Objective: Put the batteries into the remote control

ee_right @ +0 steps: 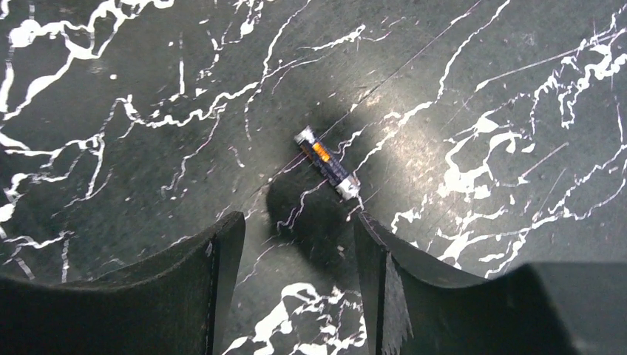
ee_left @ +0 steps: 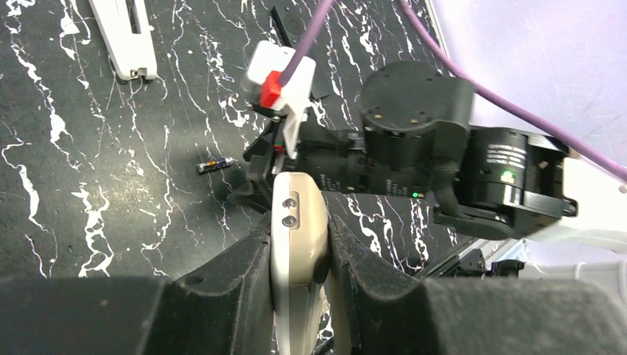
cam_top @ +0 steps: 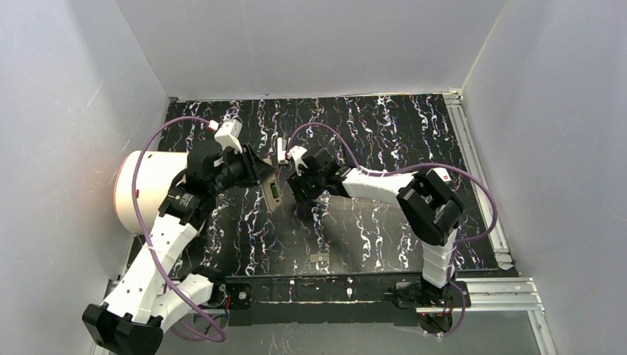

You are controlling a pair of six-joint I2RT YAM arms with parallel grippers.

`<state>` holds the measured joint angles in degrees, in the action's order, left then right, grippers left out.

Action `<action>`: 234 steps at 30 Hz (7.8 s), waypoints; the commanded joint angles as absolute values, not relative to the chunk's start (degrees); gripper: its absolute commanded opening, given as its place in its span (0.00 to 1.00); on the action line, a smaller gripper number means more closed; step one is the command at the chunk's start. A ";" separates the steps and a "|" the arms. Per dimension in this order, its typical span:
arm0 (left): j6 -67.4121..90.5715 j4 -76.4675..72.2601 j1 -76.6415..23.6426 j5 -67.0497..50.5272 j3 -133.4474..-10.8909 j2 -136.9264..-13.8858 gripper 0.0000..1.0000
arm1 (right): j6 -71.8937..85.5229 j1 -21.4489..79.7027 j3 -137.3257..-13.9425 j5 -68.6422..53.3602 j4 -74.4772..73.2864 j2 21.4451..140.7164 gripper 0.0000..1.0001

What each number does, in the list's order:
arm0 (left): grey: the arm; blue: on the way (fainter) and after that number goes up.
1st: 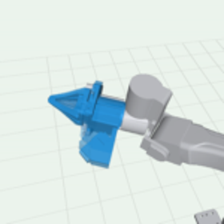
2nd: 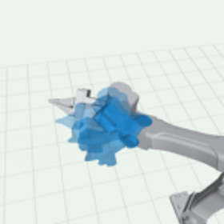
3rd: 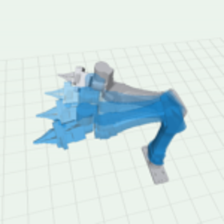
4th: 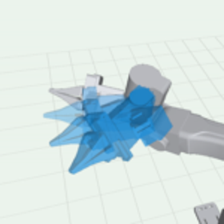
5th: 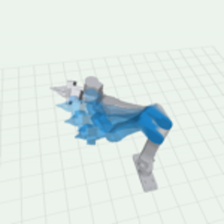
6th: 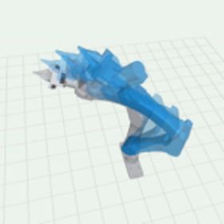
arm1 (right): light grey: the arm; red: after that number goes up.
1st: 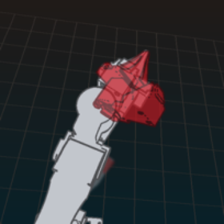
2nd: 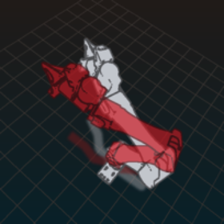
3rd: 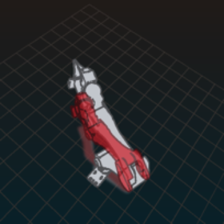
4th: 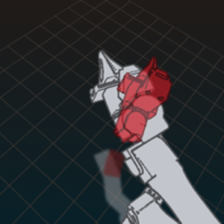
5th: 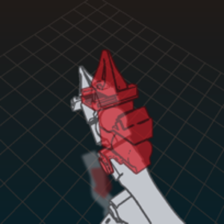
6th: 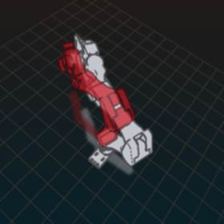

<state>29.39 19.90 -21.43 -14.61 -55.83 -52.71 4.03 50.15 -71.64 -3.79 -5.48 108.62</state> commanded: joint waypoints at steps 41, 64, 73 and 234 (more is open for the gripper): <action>26.89 17.36 -21.25 -20.93 -57.94 -52.65 0.00 | 5.76 52.79 -81.02 13.76 -13.26 115.47 0.07; 56.79 -14.35 -22.80 -32.61 -54.65 -71.17 0.00 | 24.87 47.83 -72.54 10.45 -24.55 74.59 0.10; 60.85 -25.51 -23.54 -34.51 -51.10 -74.48 0.00 | 26.37 47.71 -78.76 7.27 -30.41 73.91 0.11; 101.78 -72.00 -24.65 -27.53 -42.53 -82.71 0.00 | 85.94 47.18 -40.40 5.89 30.03 64.91 0.50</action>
<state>102.98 -68.93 -24.14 -26.09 -40.77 -86.35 86.83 47.57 -38.46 6.04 31.46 63.86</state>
